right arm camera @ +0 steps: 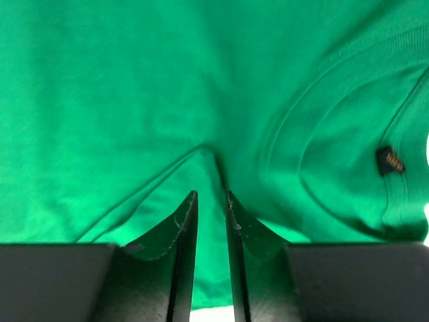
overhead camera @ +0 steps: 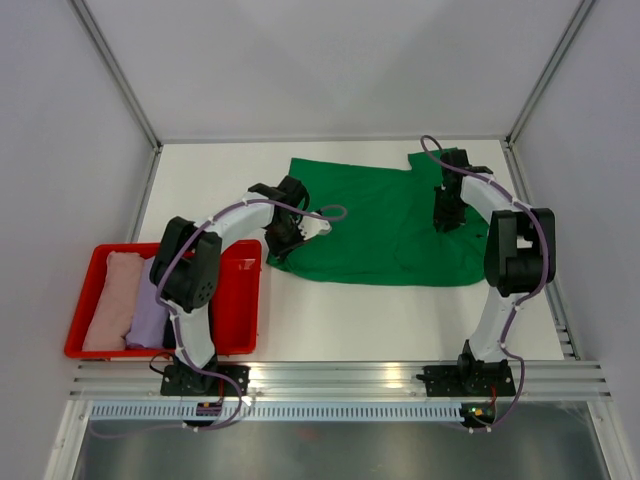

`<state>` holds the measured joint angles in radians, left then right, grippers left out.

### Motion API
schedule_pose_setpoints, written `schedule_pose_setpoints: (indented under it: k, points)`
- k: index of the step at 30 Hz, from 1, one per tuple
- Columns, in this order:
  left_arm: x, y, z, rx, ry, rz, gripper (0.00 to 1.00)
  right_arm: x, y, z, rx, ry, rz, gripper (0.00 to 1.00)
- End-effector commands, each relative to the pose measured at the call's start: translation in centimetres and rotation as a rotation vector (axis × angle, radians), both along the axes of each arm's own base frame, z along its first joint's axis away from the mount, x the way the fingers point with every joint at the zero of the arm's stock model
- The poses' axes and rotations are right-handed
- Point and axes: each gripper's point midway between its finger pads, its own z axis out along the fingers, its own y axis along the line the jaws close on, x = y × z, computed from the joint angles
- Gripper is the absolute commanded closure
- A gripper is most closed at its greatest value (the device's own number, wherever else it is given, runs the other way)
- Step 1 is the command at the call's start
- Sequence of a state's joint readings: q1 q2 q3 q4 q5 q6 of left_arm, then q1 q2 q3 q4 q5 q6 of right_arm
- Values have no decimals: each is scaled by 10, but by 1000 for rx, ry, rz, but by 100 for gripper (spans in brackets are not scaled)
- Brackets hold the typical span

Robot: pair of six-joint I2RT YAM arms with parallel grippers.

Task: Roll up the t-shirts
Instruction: Fold the tshirt

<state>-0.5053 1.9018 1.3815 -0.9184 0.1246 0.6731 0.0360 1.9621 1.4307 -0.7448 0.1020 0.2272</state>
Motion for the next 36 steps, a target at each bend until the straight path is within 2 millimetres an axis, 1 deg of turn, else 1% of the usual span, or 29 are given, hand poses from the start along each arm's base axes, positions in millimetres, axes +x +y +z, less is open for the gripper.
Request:
schedule_pose_setpoints:
  k: [1,4,6,9,10,11,12,13,14,15,17,21,24,27,28,30,32,36]
  points:
    - [10,-2,5,2,-21,-29,98,-2,10,28,11,-60,1,70]
    - [10,-1,4,4,-20,-38,98,-3,7,30,-13,-54,14,69]
    - [12,-2,3,6,-21,-38,98,-6,9,24,-4,-43,23,69]
    - [14,-2,5,2,-27,-33,98,0,4,10,-32,-36,31,69]
    - [15,-3,5,1,-29,-34,98,0,2,1,-43,-10,33,69]
    - [15,-2,6,1,-33,-36,98,8,0,4,-54,-21,31,69]
    - [15,-2,6,2,-31,-36,98,11,-9,4,-97,-18,24,69]
    - [14,-2,6,2,-31,-36,98,13,-12,4,-117,-13,24,67]
    - [14,-2,6,4,-29,-36,98,22,-14,12,-135,-39,24,61]
    - [14,-1,6,6,-32,-37,98,26,-17,16,-151,-52,21,61]
    - [14,-1,5,5,-29,-34,98,32,-17,22,-152,-64,36,56]
    - [12,1,3,12,-22,-26,98,32,-15,20,-144,-55,64,54]
    - [12,4,0,16,-14,-22,98,31,-16,13,-149,-37,70,52]
    - [14,3,0,15,-15,-20,98,30,-15,0,-146,-16,79,49]
    - [14,3,0,15,-15,-22,98,30,-15,-6,-143,-4,83,49]
    - [15,2,0,13,-18,-23,98,35,-11,-8,-114,-4,97,50]
    - [16,2,1,15,-21,-26,98,43,-5,-4,-82,-26,105,52]
    - [16,3,0,17,-20,-24,98,45,-2,-2,-65,-34,110,56]
